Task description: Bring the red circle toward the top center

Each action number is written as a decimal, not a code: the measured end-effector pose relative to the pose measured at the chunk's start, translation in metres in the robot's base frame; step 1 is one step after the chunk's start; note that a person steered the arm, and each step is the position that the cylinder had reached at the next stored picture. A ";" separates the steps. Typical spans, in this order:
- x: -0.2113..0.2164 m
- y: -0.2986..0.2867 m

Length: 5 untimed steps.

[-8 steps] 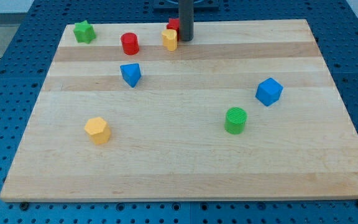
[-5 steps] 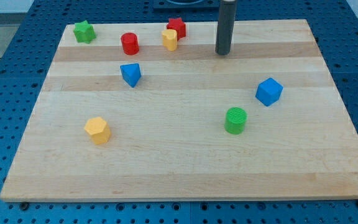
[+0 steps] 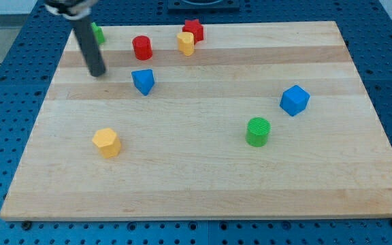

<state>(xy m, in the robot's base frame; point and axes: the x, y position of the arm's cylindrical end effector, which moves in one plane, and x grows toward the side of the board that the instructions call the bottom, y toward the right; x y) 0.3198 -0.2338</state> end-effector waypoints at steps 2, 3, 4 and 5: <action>-0.069 0.052; -0.057 0.088; -0.041 0.134; -0.018 0.172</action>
<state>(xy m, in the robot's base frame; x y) 0.3018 -0.0614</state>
